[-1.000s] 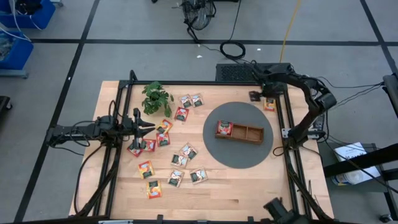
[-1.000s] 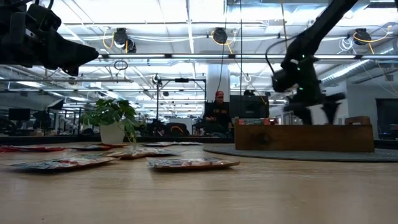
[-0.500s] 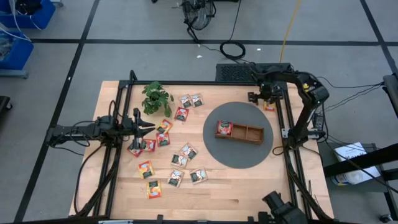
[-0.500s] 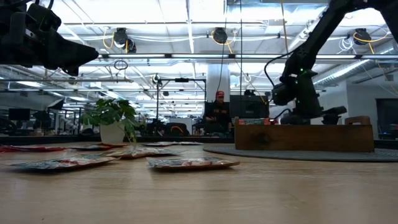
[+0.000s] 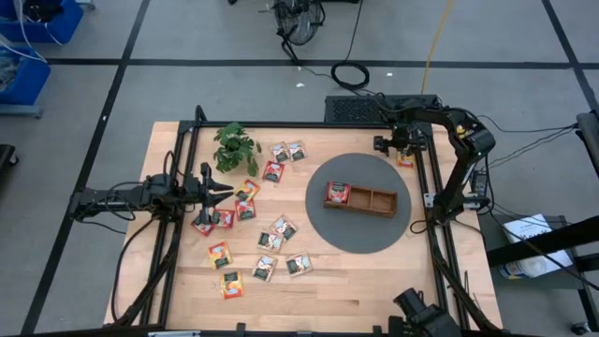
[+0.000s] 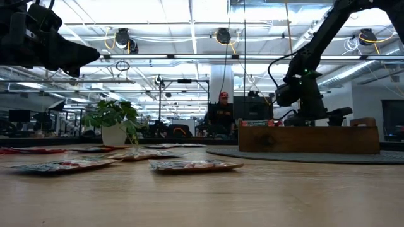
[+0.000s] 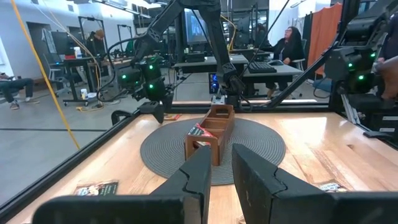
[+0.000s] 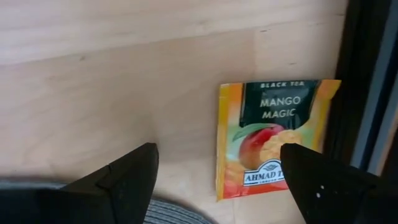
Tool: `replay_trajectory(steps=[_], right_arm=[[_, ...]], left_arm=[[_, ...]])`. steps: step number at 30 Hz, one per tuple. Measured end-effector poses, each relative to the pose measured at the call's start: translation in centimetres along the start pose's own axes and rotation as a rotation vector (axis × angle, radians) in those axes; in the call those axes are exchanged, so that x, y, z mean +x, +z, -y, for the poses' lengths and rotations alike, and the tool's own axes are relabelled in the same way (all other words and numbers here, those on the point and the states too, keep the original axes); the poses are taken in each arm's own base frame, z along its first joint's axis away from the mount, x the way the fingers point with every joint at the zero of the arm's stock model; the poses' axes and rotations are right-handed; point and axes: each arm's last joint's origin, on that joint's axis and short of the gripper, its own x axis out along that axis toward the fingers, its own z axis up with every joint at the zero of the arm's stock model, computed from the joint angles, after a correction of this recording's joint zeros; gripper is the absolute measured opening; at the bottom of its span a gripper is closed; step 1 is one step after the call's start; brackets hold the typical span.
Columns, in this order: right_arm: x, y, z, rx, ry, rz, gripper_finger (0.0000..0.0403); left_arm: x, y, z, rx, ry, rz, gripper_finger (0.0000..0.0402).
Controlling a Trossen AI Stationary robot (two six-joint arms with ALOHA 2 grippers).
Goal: Pick & Place Tea
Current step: Put the yellow tea bag into the middle section of the wooden organizer
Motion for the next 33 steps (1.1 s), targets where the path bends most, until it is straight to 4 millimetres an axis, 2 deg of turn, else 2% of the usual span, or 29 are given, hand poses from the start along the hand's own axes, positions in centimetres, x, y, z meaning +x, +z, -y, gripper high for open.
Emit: replay_trajectory(steps=[5, 8, 12, 18, 25, 28, 33], right_arm=[[0.0, -0.4, 0.0, 0.017, -0.013, -0.033, 0.0313], [-0.5, -0.7, 0.1, -0.036, 0.026, -0.061, 0.0313], [-1.2, -0.7, 0.4, -0.016, 0.031, 0.000, 0.0313], [-0.6, -0.6, 0.2, 0.048, 0.011, 0.059, 0.0313], [0.2, -0.9, 0.2, 0.043, 0.041, 0.009, 0.0310], [0.2, -1.1, 0.2, 0.004, 0.044, -0.009, 0.0275], [-0.3, -1.4, 0.1, -0.059, 0.093, -0.019, 0.0151]], left_arm=[[0.0, 0.0, 0.0, 0.000, 0.000, 0.001, 0.0072], [0.0, 0.0, 0.0, 0.000, 0.000, 0.000, 0.0072], [0.0, 0.0, 0.0, 0.000, 0.000, 0.001, 0.0072], [0.0, 0.0, 0.0, 0.000, 0.000, 0.001, 0.0072], [0.0, 0.0, 0.0, 0.000, 0.000, 0.001, 0.0072], [0.0, 0.0, 0.0, 0.000, 0.000, 0.001, 0.0072], [0.0, 0.0, 0.0, 0.000, 0.000, 0.001, 0.0072]])
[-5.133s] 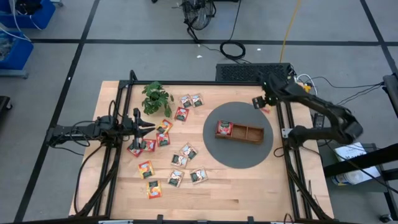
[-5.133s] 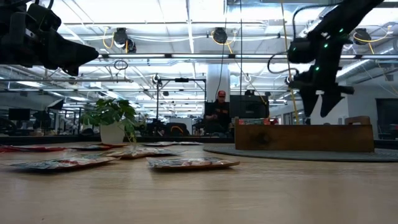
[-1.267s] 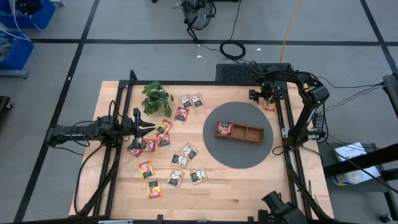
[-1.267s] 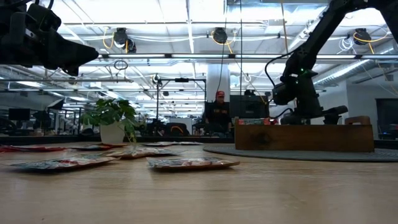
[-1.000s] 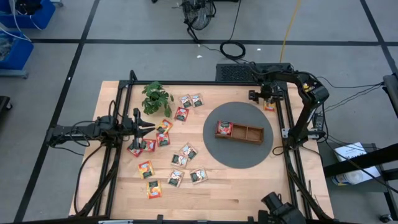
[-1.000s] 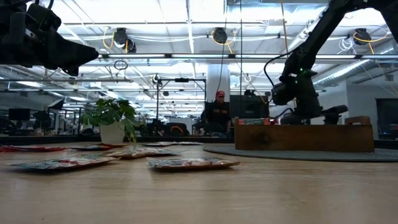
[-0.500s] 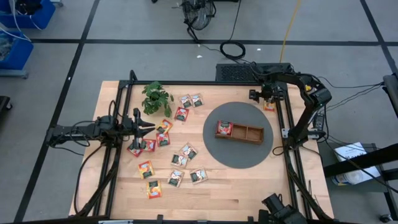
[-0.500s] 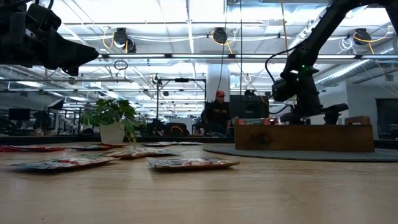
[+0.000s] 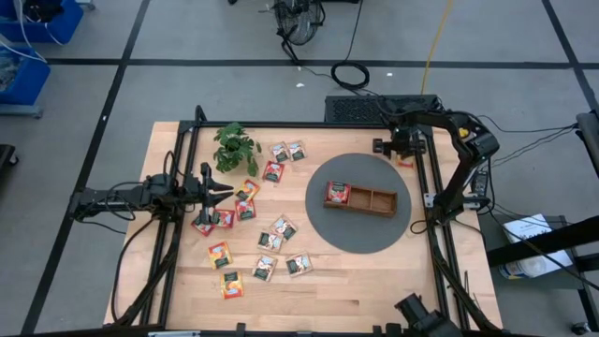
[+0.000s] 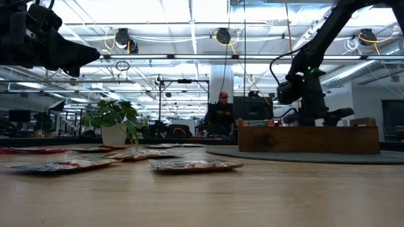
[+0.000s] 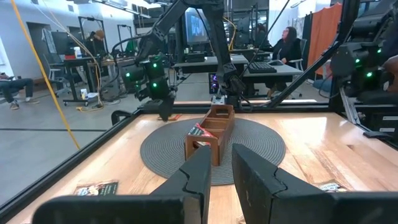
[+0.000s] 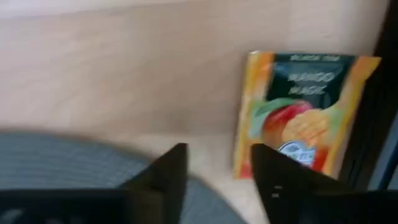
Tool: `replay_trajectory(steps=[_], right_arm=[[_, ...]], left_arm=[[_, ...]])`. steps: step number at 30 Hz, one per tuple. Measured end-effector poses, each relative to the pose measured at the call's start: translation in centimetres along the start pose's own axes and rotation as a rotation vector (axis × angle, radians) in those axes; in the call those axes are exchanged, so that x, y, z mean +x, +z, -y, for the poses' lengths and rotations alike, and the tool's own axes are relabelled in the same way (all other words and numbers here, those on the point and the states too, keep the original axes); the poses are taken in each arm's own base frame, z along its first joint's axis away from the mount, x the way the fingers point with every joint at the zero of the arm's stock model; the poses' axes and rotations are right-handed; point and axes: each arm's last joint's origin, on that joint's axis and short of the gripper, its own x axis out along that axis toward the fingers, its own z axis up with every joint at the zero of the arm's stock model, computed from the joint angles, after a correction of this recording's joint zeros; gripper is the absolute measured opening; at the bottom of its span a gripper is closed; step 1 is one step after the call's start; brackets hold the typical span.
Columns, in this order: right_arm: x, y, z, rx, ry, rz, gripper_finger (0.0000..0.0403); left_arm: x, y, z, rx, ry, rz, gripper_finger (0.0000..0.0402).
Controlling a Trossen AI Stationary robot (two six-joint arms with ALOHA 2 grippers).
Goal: Pick & Place Tea
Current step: Put the yellow tea bag into the middle section of the wooden organizer
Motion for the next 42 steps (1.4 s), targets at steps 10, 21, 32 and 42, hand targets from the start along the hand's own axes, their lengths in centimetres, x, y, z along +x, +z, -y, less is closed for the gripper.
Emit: replay_trajectory(steps=[10, 21, 32, 42], right_arm=[[-3.8, -2.0, 0.4, -0.068, -0.020, 0.167, 0.0005], [-0.9, -2.3, -0.1, -0.010, -0.247, 0.119, 0.0000], [1.6, -1.9, -0.7, -0.004, -0.356, 0.052, 0.0000], [2.6, -1.6, -1.1, -0.060, -0.315, -0.019, 0.0000]], left_arm=[[0.0, 0.0, 0.0, 0.000, 0.000, 0.000, 0.0072], [0.0, 0.0, 0.0, 0.000, 0.000, 0.000, 0.0072], [0.0, 0.0, 0.0, 0.000, 0.000, 0.000, 0.0072], [0.0, 0.0, 0.0, 0.000, 0.000, 0.000, 0.0072]])
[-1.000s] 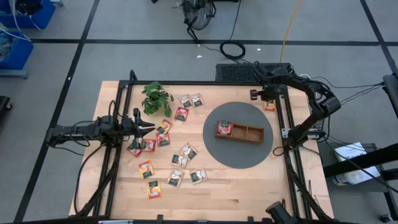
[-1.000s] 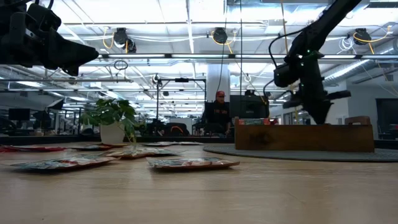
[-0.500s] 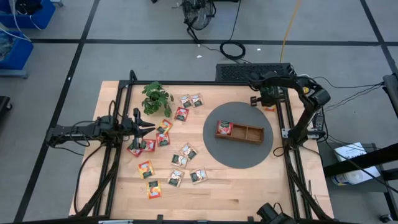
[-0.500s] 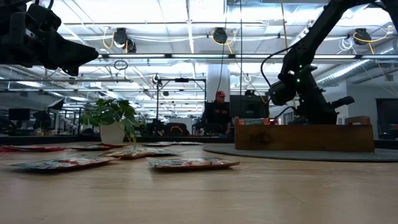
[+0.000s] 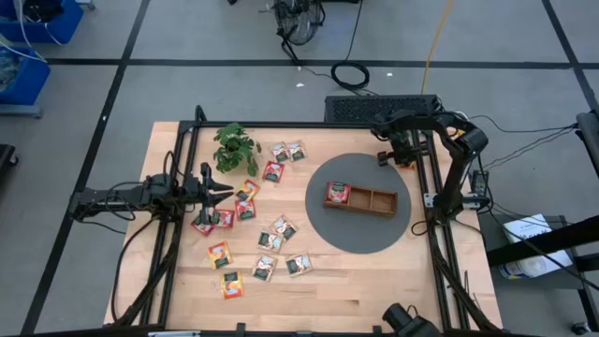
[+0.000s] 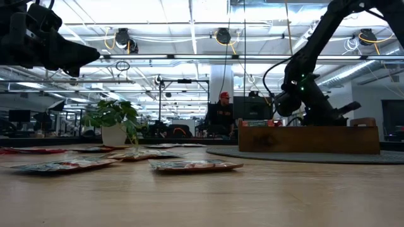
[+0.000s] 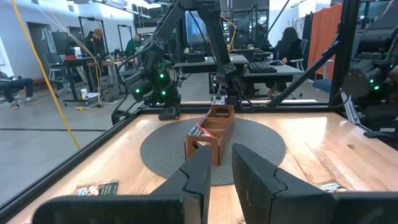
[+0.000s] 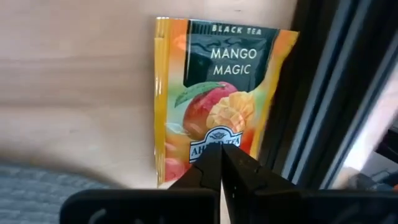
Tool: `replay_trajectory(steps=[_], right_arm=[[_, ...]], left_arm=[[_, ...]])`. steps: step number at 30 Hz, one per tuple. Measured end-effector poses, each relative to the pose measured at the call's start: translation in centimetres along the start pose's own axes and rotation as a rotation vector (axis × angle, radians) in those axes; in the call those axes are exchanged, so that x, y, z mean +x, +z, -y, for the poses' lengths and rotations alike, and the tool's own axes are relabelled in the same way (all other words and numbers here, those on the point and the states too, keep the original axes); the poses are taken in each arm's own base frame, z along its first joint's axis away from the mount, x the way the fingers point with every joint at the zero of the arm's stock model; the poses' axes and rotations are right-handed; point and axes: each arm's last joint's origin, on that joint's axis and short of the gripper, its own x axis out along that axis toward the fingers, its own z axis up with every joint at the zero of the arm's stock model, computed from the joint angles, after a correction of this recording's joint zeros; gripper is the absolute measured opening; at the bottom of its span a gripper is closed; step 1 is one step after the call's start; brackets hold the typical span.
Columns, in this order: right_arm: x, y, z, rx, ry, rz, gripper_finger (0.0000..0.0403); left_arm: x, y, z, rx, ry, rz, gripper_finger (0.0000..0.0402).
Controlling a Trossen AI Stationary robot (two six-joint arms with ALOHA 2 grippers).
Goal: Pick & Place Tea
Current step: Put the yellow tea bag into the middle section of the wooden organizer
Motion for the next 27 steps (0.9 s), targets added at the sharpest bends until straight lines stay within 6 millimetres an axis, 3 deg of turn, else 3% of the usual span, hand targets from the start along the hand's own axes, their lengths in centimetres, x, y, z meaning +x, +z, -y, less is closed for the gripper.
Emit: replay_trajectory(steps=[12, 19, 23, 27], right_arm=[[-4.3, 0.6, -1.7, -0.104, 0.487, 0.265, 0.0000], [-5.8, 1.1, -2.0, -0.179, 0.562, 0.429, 0.0007], [-6.4, 0.9, -2.8, -0.258, 0.639, 0.467, 0.0058], [-6.5, 0.5, -3.3, -0.338, 0.598, 0.501, 0.0151]], left_arm=[[0.0, 0.0, 0.0, 0.000, 0.000, 0.000, 0.0072], [0.0, 0.0, 0.0, 0.000, 0.000, 0.000, 0.0072], [0.0, 0.0, 0.0, 0.000, 0.000, 0.000, 0.0072], [0.0, 0.0, 0.0, 0.000, 0.000, 0.000, 0.0072]])
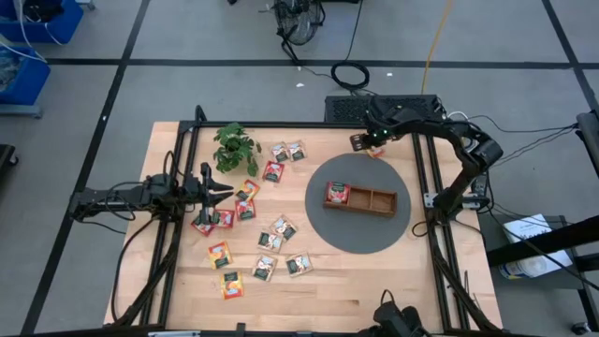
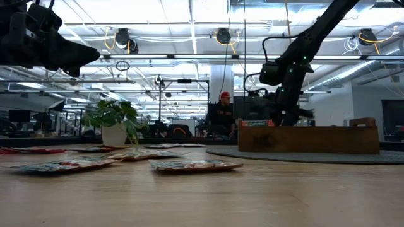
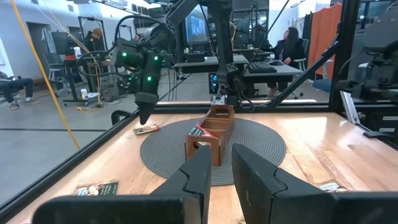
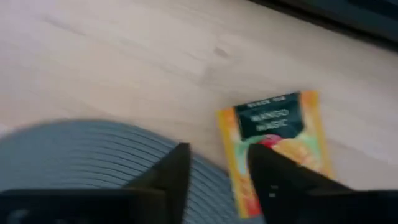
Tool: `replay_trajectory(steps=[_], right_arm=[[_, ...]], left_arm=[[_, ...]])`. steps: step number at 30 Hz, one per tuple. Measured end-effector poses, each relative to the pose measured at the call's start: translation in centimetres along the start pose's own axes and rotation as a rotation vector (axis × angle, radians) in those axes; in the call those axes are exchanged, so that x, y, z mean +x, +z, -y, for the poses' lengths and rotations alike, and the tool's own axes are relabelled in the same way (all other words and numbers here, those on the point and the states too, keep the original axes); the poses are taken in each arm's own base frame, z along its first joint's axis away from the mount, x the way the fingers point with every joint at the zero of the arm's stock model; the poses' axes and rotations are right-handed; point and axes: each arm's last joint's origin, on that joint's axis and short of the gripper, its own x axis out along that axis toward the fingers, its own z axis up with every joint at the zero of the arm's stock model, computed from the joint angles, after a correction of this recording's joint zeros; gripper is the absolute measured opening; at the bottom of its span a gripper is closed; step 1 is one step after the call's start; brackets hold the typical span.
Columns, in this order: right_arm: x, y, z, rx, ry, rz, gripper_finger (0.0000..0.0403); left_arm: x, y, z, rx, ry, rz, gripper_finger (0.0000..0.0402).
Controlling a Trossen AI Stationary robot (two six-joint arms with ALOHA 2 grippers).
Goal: Pick & Place Tea
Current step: Put the yellow tea bag into the middle section of the wooden organizer
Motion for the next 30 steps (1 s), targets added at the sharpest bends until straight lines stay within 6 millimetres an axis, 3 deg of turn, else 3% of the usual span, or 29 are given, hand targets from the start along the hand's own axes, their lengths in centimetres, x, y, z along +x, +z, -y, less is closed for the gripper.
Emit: replay_trajectory(steps=[5, 9, 15, 23, 30], right_arm=[[0.1, -0.6, 0.0, -0.072, -0.130, -0.025, 0.0267], [0.7, -1.0, 0.4, -0.059, -0.165, -0.063, 0.0307], [2.6, -1.7, 1.2, -0.051, -0.173, -0.116, 0.0302], [2.9, -1.3, 2.1, -0.012, -0.164, -0.110, 0.0294], [2.8, -1.4, 3.3, 0.085, -0.211, -0.136, 0.0238]], left_arm=[[0.0, 0.0, 0.0, 0.000, 0.000, 0.000, 0.0072], [0.0, 0.0, 0.0, 0.000, 0.000, 0.000, 0.0072], [0.0, 0.0, 0.0, 0.000, 0.001, 0.000, 0.0072], [0.0, 0.0, 0.0, 0.000, 0.000, 0.000, 0.0072], [0.0, 0.0, 0.0, 0.000, 0.000, 0.000, 0.0072]])
